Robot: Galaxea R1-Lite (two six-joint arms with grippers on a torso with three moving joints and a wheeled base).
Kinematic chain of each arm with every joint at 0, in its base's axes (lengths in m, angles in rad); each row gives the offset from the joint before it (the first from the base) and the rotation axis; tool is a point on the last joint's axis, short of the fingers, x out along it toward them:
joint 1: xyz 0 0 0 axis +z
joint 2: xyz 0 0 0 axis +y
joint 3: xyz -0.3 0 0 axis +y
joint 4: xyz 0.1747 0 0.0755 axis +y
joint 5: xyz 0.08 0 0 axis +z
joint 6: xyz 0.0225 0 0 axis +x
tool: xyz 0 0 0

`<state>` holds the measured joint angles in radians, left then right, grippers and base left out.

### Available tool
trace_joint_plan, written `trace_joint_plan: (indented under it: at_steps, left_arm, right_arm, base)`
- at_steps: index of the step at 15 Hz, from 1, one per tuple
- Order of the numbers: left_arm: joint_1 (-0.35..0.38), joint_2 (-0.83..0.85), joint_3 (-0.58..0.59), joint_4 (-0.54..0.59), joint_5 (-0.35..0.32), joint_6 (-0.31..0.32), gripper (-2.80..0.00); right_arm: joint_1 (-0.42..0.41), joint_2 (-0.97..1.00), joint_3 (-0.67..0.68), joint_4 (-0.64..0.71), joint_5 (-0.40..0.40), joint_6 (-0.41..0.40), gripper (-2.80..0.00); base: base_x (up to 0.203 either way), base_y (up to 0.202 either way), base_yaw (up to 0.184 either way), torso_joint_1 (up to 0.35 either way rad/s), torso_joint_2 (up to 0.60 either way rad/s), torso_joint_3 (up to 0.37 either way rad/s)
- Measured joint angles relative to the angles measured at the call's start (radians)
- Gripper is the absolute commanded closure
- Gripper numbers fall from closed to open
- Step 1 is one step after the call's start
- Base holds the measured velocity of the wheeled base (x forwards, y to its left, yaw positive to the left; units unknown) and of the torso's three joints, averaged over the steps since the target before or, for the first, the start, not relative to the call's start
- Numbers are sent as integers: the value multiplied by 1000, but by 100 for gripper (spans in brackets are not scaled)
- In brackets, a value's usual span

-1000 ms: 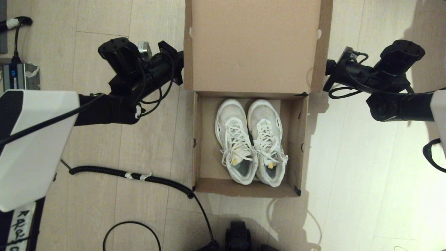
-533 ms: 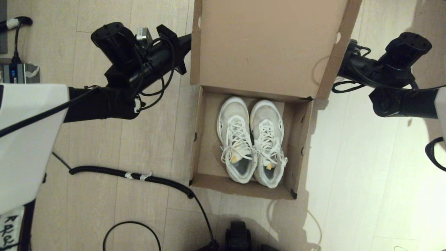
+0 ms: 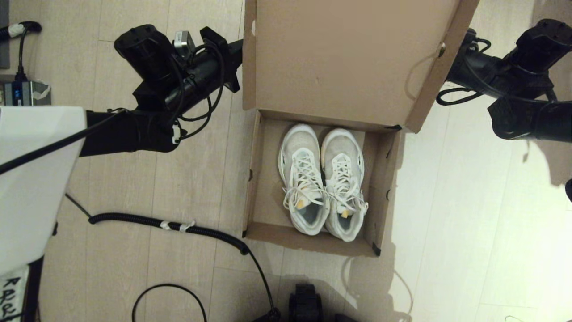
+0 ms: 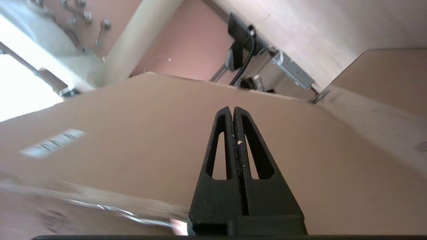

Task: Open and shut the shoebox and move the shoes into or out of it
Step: Close the shoe box

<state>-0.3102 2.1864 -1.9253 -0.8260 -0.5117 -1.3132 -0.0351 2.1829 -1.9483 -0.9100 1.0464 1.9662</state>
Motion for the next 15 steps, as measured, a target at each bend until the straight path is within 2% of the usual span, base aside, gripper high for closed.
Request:
trace_joint_plan:
  at_steps: [6,12,15]
  left_arm:
    - [-1,-22,2,-1,-3,-1,0]
    - [-5,-63,1,-1,-107,-2,0]
    - [-25,-94,3,-1,-118,-5,0]
  right_arm:
    - [-7,-80,1,-44,62,85,0]
    - [-11,-171,19,-46,110,144,0]
    - [-14,-218,28,-43,124,189,0]
  base:
    - [0,0,0,0,0,0]
    - [0,0,0,0,0,0]
    - [0,0,0,0,0,0]
